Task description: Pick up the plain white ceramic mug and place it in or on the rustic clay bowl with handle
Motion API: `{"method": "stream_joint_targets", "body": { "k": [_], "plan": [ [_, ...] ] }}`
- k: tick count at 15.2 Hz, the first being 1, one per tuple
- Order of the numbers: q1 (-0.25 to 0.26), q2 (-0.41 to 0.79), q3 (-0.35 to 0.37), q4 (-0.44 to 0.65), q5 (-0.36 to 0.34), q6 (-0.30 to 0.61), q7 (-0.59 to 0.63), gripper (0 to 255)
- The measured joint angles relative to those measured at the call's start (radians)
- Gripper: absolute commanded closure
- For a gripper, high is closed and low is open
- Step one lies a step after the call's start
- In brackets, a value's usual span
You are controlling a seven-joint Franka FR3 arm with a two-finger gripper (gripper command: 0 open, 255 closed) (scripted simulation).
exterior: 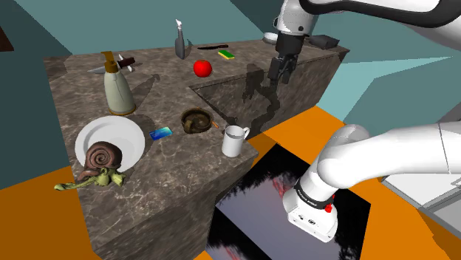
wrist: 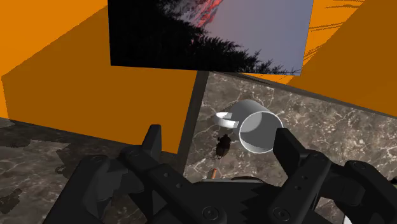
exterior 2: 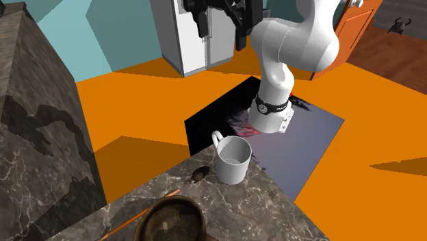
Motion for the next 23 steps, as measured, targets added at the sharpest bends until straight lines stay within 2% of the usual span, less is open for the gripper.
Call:
{"method": "stream_joint_targets", "body": {
  "k": [3,10,19,23],
  "plan": [
    [0.007,0.011,0.016,-0.023,0.01,0.031,0.016,0],
    [0.054,0.095,0.113,-0.144,0.068,0.222,0.106,0],
    [0.118,0.321,0.25,-0.201,0.129,0.488,0.234,0],
    [0.123,0.366,0.266,-0.227,0.132,0.557,0.248,0]
  ]
}}
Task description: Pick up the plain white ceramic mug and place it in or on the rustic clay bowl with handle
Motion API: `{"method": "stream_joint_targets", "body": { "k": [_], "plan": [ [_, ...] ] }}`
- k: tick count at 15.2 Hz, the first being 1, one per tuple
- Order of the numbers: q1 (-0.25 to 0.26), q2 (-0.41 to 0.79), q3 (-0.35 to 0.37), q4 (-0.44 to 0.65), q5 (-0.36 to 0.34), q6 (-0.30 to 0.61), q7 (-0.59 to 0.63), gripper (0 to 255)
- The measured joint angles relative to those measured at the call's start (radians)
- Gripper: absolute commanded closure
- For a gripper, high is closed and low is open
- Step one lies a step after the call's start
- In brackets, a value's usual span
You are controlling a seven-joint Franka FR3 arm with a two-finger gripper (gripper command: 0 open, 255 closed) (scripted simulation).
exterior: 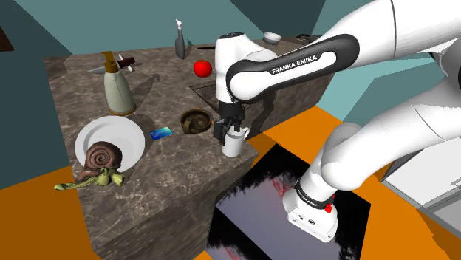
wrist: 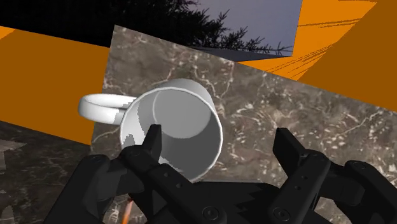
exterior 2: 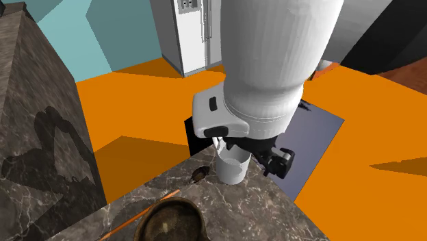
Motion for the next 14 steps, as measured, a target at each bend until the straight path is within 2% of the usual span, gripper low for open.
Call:
{"method": "stream_joint_targets", "body": {
  "k": [5,11,12,14],
  "plan": [
    [0.001,0.03,0.006,-0.048,0.002,0.078,0.001,0],
    [0.001,0.037,0.008,-0.052,0.002,0.089,0.002,0],
    [0.001,0.037,0.008,-0.052,0.002,0.09,0.002,255],
    [0.001,0.037,0.008,-0.053,0.002,0.09,0.002,255]
  ]
}}
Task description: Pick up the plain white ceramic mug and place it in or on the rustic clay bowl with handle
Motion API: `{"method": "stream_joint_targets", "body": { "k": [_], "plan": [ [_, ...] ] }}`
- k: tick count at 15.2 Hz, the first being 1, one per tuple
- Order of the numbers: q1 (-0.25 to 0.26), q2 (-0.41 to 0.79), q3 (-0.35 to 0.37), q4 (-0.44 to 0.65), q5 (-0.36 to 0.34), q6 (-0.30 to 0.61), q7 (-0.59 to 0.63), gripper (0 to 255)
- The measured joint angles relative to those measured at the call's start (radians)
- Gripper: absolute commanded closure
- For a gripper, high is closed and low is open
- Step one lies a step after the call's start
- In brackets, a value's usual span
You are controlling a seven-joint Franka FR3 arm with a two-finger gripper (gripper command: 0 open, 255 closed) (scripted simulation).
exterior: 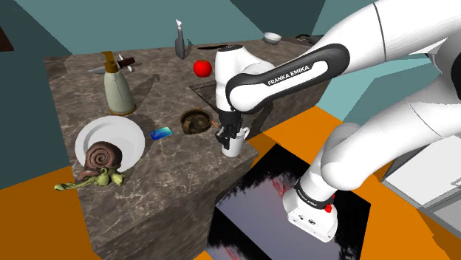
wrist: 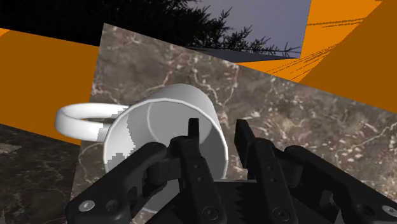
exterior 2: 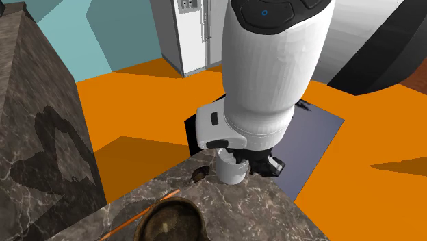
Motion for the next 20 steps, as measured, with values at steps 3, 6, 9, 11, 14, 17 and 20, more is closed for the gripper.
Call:
{"method": "stream_joint_targets", "body": {
  "k": [3,6,9,11,14,17,20],
  "plan": [
    [0.0,0.0,0.0,0.0,0.0,0.0,0.0,255],
    [0.0,0.0,0.0,0.0,0.0,0.0,0.0,255],
    [0.0,-0.004,-0.001,0.003,0.0,-0.007,0.0,255],
    [0.0,-0.018,-0.003,0.017,0.0,-0.034,-0.001,255],
    [0.001,-0.041,-0.007,0.039,0.0,-0.079,-0.002,255],
    [0.0,-0.068,-0.013,0.06,-0.002,-0.128,-0.006,255],
    [0.001,-0.089,-0.015,0.088,-0.002,-0.175,-0.004,255]
  ]
}}
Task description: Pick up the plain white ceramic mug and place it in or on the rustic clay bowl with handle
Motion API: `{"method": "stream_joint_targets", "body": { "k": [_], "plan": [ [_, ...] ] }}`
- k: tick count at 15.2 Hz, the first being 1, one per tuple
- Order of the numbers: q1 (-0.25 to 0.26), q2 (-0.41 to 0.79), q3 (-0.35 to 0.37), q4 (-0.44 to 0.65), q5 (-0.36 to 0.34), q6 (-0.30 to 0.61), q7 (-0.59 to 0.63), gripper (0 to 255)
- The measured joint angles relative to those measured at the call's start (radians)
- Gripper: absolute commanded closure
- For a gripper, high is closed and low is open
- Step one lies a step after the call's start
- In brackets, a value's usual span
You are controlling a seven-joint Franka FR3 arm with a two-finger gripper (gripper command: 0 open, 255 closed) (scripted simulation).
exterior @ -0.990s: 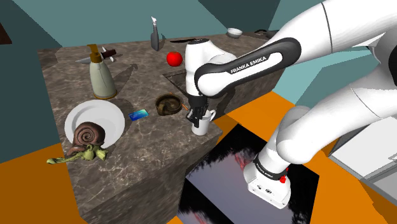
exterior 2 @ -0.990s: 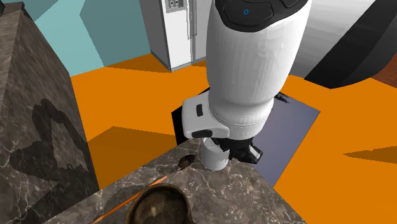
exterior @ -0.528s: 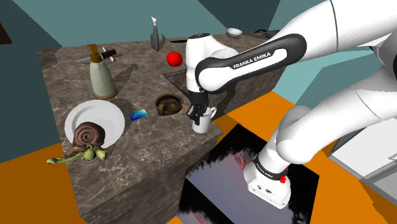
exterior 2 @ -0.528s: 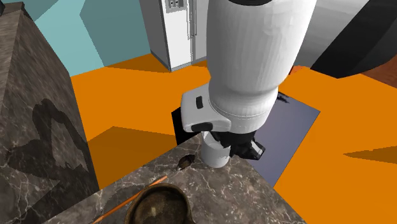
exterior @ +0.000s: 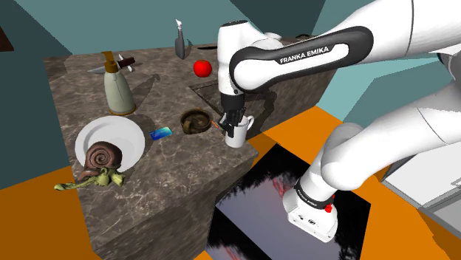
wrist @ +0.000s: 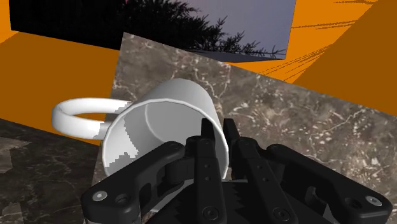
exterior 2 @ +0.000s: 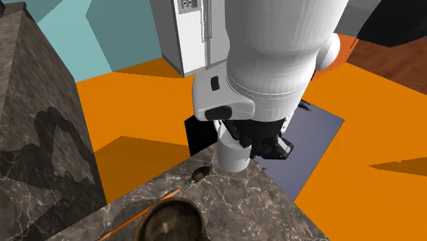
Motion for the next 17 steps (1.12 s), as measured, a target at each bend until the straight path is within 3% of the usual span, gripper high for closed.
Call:
{"method": "stream_joint_targets", "body": {
  "k": [17],
  "plan": [
    [-0.003,-0.061,-0.019,0.185,-0.01,-0.246,0.002,255]
  ]
}}
